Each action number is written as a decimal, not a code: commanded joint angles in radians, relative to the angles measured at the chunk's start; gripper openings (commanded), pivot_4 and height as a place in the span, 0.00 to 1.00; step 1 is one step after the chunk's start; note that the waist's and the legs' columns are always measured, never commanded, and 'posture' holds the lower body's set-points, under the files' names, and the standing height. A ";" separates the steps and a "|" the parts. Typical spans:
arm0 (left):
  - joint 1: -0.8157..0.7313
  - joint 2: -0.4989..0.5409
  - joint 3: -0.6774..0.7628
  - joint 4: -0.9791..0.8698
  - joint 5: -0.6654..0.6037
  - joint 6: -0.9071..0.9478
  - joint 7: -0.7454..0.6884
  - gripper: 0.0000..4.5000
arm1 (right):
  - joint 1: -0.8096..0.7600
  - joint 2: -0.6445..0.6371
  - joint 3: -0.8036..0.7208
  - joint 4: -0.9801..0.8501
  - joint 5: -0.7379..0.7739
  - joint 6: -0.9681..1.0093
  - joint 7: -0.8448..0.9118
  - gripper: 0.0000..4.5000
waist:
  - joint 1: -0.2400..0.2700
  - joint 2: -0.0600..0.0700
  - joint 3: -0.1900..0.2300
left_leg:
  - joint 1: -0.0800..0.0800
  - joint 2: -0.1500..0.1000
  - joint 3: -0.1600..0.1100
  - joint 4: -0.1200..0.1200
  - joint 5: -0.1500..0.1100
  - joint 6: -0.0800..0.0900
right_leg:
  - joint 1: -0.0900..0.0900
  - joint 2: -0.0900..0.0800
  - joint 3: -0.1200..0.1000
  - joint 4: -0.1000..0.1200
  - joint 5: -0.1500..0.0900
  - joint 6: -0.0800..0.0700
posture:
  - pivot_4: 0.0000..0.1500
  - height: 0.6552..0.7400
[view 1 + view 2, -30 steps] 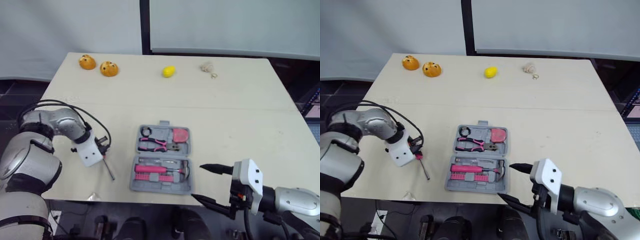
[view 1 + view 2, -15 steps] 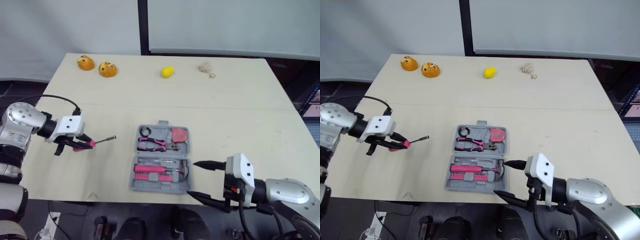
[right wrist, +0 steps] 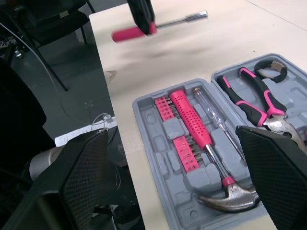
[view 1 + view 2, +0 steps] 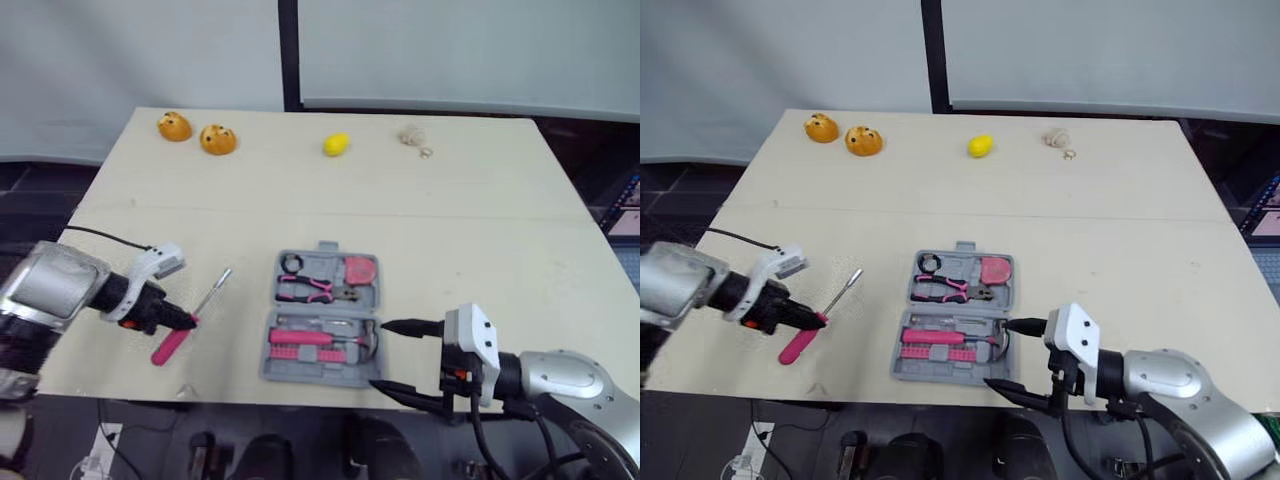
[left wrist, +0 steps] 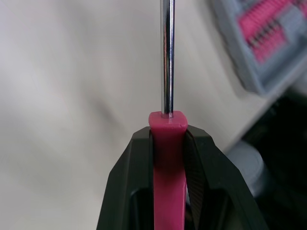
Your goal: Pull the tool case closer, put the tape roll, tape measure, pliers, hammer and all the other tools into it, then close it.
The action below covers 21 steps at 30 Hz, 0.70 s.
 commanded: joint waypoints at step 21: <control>-0.008 -0.181 0.225 0.053 -0.076 0.205 0.439 0.19 | -0.007 0.040 -0.010 -0.009 -0.004 -0.018 -0.009 1.00 | 0.004 -0.001 -0.001 | 0.000 0.000 0.000 0.001 0.000 -0.001 | 0.000 -0.002 0.000 0.001 0.000 0.000 | 1.00 0.87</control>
